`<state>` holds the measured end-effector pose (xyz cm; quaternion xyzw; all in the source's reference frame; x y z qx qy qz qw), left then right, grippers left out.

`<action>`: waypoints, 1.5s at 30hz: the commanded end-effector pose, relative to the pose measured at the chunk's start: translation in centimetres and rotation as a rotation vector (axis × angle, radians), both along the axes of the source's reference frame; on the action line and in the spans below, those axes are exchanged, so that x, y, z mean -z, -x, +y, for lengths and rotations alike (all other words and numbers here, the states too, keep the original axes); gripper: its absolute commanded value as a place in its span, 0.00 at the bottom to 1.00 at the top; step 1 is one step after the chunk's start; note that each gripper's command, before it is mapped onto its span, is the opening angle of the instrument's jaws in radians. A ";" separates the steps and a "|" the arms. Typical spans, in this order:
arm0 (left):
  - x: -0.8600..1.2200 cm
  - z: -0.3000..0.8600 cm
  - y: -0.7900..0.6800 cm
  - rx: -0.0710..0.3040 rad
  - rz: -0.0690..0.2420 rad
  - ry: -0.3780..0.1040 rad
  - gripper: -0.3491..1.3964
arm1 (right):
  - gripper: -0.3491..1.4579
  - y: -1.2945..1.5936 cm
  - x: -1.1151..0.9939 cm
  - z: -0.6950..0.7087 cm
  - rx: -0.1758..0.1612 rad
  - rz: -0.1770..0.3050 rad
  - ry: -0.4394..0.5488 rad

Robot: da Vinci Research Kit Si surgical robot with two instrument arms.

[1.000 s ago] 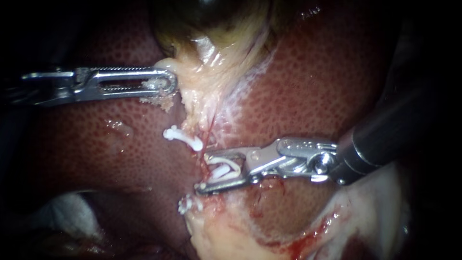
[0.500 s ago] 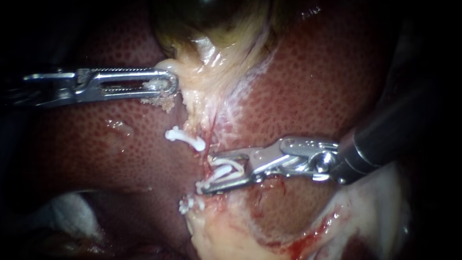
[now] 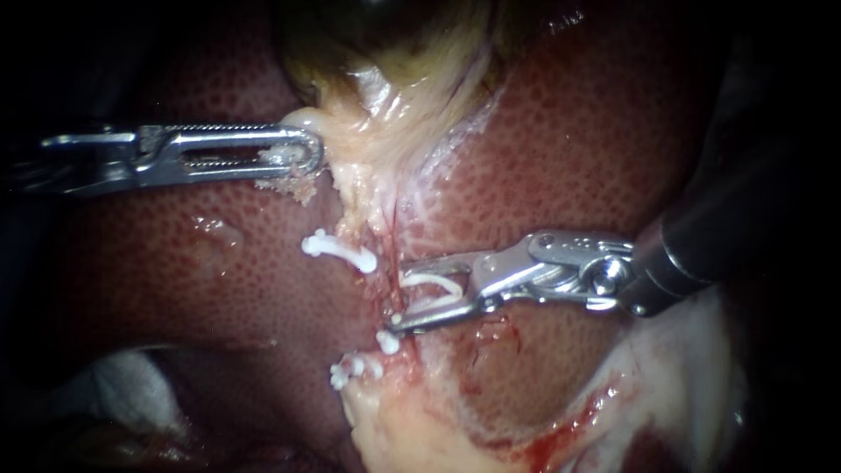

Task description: Clipping second clip right tube

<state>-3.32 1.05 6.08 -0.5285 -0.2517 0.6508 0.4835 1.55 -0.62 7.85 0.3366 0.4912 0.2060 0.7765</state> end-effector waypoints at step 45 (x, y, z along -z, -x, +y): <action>-0.06 0.01 0.03 -0.002 -0.001 0.001 0.00 | 0.00 -0.05 -0.07 -0.21 0.009 -0.022 -0.309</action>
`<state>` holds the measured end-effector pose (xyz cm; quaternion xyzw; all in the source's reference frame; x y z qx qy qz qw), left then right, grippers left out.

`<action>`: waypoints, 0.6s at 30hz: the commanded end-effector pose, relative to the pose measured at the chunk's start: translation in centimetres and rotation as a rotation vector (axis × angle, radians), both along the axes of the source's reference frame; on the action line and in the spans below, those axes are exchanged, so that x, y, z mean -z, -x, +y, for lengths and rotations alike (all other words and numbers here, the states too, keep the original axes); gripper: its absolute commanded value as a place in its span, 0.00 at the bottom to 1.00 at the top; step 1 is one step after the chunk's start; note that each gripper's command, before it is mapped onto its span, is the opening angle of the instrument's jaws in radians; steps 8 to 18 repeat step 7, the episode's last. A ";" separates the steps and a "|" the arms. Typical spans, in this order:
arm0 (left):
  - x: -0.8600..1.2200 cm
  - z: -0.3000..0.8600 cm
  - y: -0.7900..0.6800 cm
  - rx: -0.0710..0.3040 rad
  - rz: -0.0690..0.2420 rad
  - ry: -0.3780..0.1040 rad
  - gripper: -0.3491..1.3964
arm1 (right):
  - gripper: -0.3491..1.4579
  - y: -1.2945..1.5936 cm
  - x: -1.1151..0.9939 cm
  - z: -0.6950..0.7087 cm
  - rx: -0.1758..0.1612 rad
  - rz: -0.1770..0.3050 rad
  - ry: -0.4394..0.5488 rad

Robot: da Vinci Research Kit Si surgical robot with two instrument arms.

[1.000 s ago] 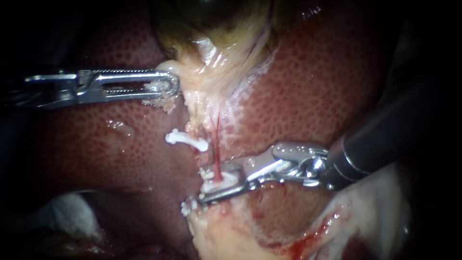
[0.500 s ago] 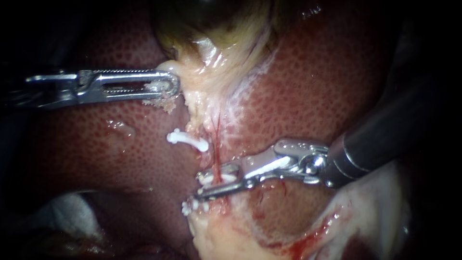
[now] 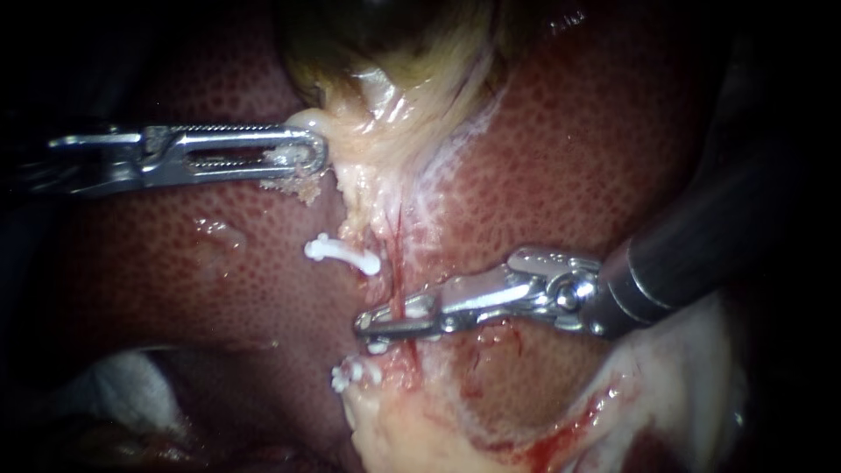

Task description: Clipping second clip right tube

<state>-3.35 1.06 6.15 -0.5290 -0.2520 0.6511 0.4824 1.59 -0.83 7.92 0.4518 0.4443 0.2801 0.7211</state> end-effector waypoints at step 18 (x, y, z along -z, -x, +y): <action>-0.01 0.00 0.00 0.000 0.000 0.000 0.00 | 0.00 0.02 -0.01 0.00 0.002 0.000 0.001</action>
